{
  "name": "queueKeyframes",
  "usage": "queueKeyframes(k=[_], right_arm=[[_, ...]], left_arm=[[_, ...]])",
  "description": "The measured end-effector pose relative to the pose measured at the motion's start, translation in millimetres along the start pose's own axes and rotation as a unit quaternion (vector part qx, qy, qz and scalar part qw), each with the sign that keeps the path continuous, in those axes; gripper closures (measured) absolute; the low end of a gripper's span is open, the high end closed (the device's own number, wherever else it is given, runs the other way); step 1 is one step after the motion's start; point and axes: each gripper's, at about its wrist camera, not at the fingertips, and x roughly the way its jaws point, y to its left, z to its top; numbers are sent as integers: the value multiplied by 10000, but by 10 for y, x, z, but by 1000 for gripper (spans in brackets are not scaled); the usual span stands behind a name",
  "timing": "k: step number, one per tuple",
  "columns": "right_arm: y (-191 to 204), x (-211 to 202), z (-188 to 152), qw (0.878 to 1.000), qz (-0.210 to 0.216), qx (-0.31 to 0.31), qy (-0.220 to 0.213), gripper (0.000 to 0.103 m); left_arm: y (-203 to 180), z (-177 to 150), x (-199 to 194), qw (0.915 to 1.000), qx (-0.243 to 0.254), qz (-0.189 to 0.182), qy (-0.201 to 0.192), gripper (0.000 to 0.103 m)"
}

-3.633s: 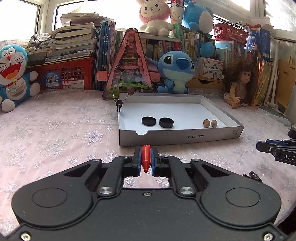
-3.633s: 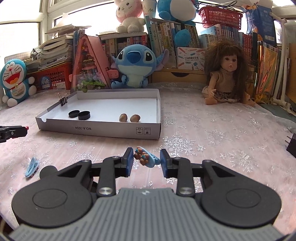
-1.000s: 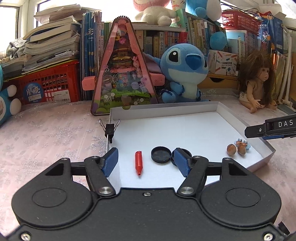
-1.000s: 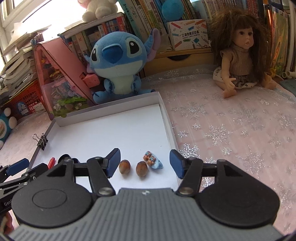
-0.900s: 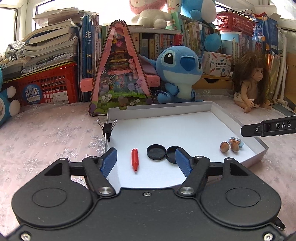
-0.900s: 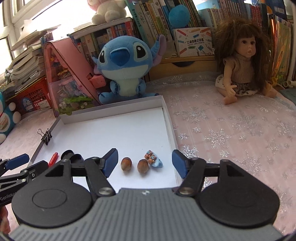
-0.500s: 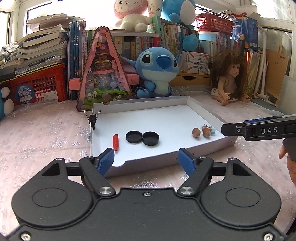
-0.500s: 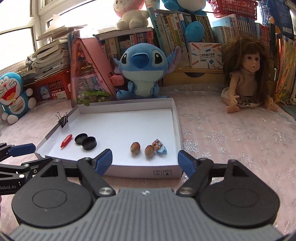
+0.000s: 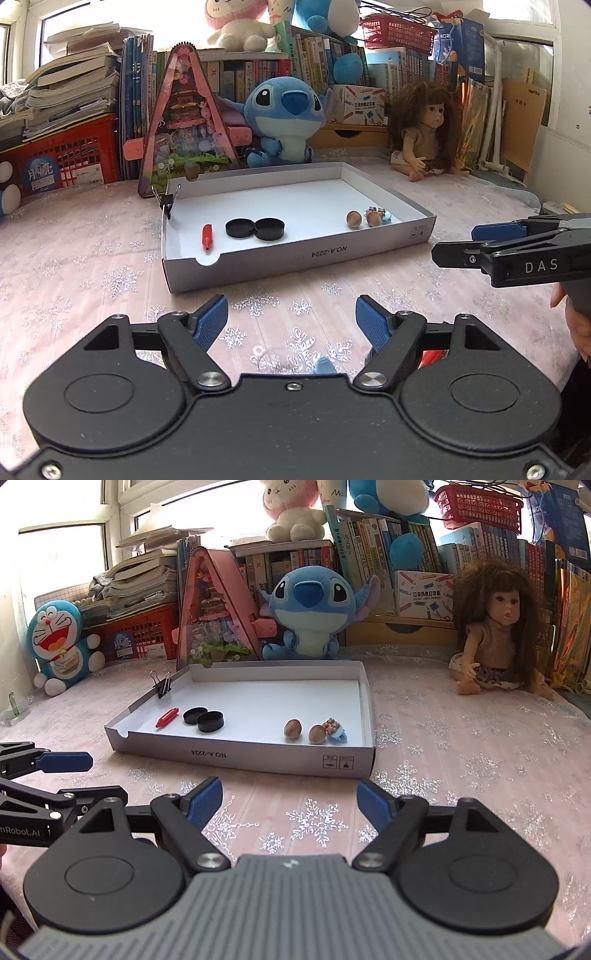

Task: Organize rigid objects
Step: 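Move the left tool to the blue plastic clip while the right tool approaches the small black lid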

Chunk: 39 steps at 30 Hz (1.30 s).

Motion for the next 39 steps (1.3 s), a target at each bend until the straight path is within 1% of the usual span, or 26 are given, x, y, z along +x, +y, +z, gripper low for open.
queueKeyframes(k=[3, 6, 13, 15, 19, 21, 26, 31, 39], right_arm=[[24, -84, -83, 9998, -77, -179, -36, 15], [37, -156, -170, 9995, -53, -297, -3, 14], [42, -258, -361, 9994, 6, -327, 76, 14], [36, -273, -401, 9995, 28, -296, 84, 14], [25, -297, -448, 9996, 33, -271, 86, 14], [17, -308, -470, 9996, 56, -253, 85, 14], [7, -289, -515, 9996, 19, -236, 144, 14], [-8, -270, -555, 9996, -40, -224, 184, 14], [-30, -245, -598, 9995, -92, -182, 233, 14]], left_arm=[[-16, -74, -67, 10000, 28, -32, 21, 29], [-21, -153, -124, 10000, 1, -77, 58, 30], [-21, -301, -196, 9995, -152, -201, 176, 34], [-28, -324, -209, 9995, -152, -207, 191, 40], [-41, -361, -240, 9995, -113, -215, 186, 46], [-45, -372, -239, 9994, -116, -236, 220, 52], [-55, -413, -208, 9992, -131, -237, 292, 57], [-58, -429, -192, 9995, -91, -157, 273, 59], [-34, -442, -176, 9997, -64, 77, 234, 59]])
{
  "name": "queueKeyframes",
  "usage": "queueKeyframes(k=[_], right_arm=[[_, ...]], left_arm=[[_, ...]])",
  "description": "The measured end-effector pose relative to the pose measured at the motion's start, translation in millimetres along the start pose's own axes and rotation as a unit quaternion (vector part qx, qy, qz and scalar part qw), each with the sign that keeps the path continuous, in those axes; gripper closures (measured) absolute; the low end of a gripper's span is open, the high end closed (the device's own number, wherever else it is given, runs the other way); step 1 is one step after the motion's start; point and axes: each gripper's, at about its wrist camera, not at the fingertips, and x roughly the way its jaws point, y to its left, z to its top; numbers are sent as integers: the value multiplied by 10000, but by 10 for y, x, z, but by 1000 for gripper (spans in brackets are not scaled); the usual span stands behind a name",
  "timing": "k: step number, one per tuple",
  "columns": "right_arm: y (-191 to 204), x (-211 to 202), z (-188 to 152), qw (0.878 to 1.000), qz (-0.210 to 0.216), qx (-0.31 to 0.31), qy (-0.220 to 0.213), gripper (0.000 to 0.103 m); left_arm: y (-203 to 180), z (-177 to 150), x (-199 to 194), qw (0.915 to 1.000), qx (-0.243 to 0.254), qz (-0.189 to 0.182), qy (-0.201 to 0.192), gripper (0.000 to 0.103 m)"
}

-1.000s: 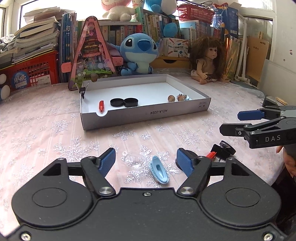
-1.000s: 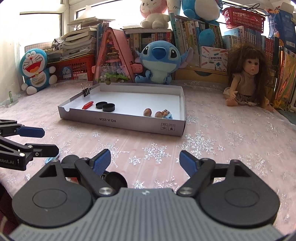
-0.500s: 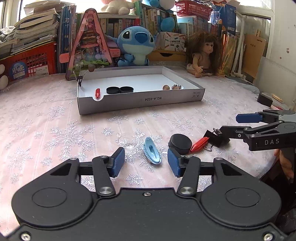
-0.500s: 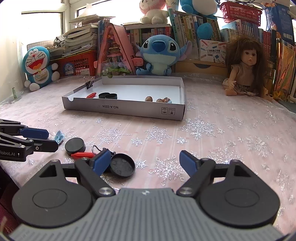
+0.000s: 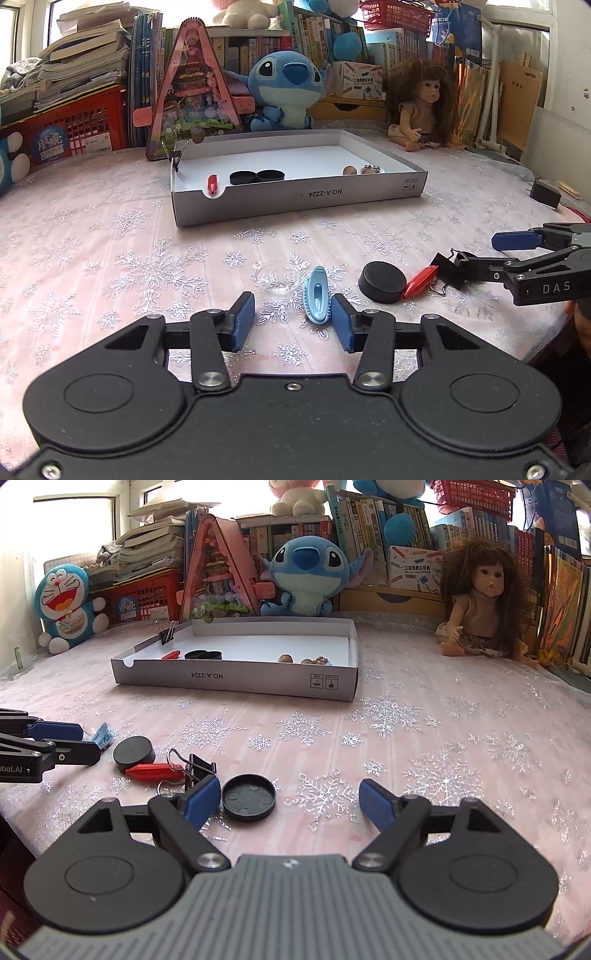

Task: Organize rigid objects
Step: 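Move the left tool to the blue plastic clip while the right tool approaches the small black lid, then grasp the blue plastic clip with the left tool while the right tool grasps the black lid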

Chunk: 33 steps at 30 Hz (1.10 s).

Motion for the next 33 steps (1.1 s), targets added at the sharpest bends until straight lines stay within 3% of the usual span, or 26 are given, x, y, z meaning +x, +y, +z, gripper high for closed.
queueKeyframes(k=[14, 22, 33], right_arm=[[12, 5, -28, 10000, -34, 53, -42, 12], [95, -28, -133, 9989, -321, 88, -339, 12], [137, -70, -227, 9969, -441, 176, -632, 17]], left_arm=[[199, 3, -7, 9977, -308, 610, -20, 59], [89, 4, -73, 9985, -520, 121, -130, 58], [-73, 34, 74, 9955, -874, 217, -296, 58]])
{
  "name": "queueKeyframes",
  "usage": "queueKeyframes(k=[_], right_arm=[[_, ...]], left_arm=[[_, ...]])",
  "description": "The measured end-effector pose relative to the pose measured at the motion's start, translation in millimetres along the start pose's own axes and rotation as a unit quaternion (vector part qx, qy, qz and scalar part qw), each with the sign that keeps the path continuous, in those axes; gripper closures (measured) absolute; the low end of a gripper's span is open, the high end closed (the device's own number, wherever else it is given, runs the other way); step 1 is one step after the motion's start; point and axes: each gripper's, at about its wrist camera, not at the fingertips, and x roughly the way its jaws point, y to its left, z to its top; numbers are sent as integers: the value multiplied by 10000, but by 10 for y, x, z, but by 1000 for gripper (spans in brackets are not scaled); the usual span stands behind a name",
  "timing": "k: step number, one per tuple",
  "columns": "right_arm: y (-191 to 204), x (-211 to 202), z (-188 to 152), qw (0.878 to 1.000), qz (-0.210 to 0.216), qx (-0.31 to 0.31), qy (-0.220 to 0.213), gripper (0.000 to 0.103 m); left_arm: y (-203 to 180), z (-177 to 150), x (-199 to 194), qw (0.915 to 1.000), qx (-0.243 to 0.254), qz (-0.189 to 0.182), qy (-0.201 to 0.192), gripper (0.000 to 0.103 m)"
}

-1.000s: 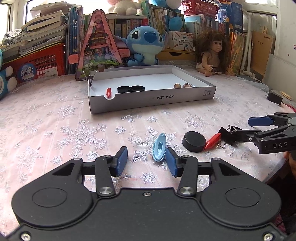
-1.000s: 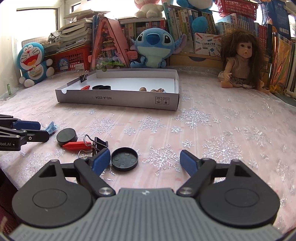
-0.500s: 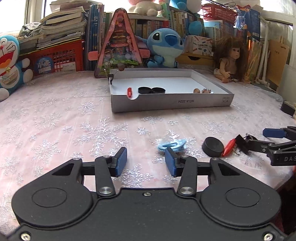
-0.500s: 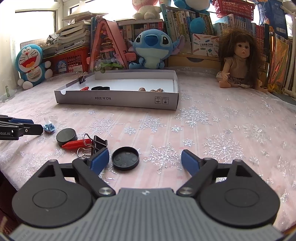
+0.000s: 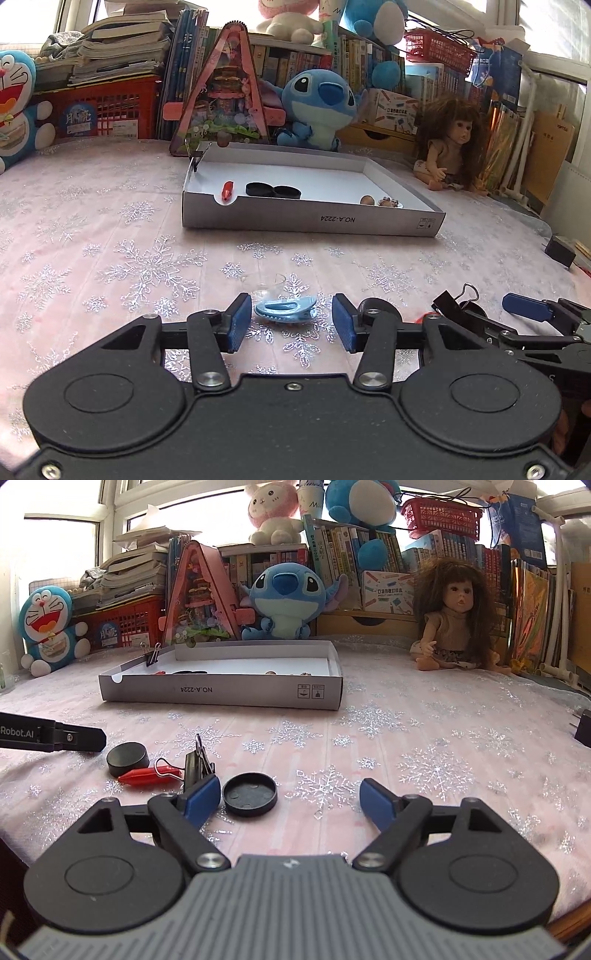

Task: Organize rigid objects
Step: 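Grasp the blue plastic clip with the left tool while the right tool grasps the black lid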

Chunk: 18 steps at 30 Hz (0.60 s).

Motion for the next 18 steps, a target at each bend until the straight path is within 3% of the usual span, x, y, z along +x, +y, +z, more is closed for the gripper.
queueKeyframes(k=[4, 18], right_arm=[[11, -25, -3, 9998, 180, -61, 5, 29], [107, -19, 40, 9974, 702, -105, 71, 66]], left_arm=[[-55, -34, 27, 9999, 128, 86, -17, 66], [-116, -78, -8, 9995, 295, 90, -68, 67]])
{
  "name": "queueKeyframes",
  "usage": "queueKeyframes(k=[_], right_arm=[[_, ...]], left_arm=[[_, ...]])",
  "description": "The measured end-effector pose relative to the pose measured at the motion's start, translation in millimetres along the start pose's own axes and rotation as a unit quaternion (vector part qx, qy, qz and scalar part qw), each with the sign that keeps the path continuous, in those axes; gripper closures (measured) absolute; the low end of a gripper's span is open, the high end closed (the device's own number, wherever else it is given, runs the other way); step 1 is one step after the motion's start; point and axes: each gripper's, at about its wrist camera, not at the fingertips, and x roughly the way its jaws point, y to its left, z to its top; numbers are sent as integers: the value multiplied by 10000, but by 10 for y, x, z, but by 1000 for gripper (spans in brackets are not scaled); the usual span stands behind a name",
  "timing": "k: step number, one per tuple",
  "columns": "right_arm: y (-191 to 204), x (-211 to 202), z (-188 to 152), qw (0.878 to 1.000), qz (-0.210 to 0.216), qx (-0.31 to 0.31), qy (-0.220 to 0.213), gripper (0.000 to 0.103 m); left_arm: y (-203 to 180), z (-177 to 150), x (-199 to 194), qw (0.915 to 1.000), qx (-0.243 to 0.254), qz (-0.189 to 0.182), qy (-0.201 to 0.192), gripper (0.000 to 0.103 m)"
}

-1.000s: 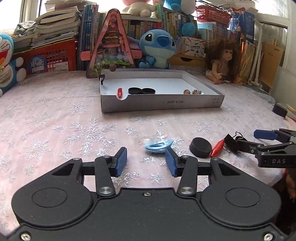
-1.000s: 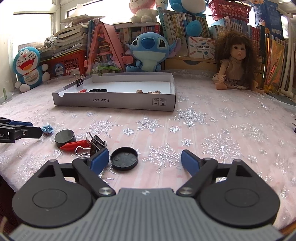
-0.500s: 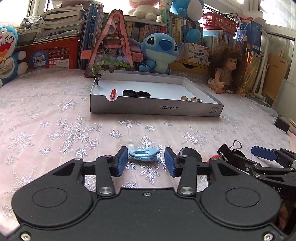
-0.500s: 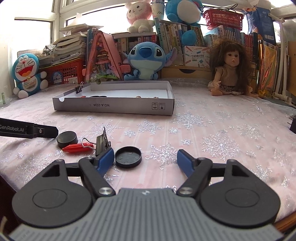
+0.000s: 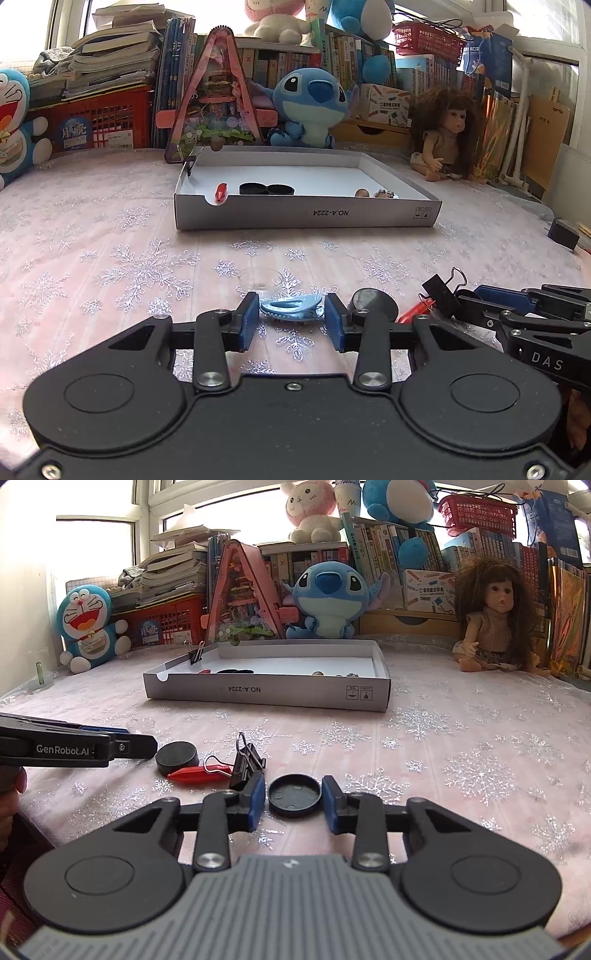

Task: Organize rigid objects
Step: 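Grasp the blue plastic clip with the left tool while the right tool grasps the black lid, then carry the blue clip in the left tool while the right tool carries the black lid over the tray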

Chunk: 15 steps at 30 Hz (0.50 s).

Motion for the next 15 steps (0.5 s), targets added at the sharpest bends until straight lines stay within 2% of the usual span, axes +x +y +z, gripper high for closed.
queueKeyframes(k=[15], right_arm=[[18, -26, 21, 10000, -14, -12, -60, 66]], left_arm=[[-35, 1, -47, 9999, 141, 20, -90, 67]])
